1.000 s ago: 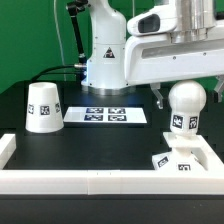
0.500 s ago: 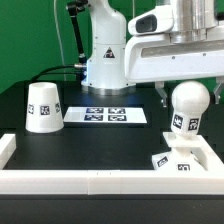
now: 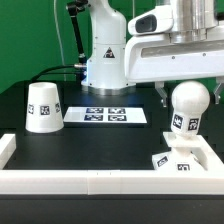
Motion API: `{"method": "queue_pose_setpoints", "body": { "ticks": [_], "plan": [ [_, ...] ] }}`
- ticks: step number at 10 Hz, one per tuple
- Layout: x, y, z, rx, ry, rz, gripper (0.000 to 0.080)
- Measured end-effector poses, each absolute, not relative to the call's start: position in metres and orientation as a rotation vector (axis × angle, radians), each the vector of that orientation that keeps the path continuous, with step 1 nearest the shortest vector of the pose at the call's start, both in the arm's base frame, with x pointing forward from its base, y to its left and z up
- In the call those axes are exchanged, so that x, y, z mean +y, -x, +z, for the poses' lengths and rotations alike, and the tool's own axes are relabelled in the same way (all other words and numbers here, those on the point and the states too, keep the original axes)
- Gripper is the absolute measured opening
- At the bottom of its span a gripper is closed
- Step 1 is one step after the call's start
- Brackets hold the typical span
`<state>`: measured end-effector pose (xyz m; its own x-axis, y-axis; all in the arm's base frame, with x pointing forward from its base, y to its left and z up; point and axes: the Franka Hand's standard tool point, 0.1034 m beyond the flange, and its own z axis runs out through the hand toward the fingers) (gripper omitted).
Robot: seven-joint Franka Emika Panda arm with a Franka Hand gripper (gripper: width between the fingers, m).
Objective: Assemble lamp
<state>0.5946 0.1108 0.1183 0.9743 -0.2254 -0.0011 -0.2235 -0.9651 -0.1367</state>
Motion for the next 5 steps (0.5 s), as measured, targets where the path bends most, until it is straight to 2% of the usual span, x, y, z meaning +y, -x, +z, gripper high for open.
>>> {"method": "queue_pose_setpoints", "body": {
  "ticks": [5],
  "plan": [
    [0.1101,-0.5954,0.1179,1.019,2.779,-0.041,0.0577]
  ]
}}
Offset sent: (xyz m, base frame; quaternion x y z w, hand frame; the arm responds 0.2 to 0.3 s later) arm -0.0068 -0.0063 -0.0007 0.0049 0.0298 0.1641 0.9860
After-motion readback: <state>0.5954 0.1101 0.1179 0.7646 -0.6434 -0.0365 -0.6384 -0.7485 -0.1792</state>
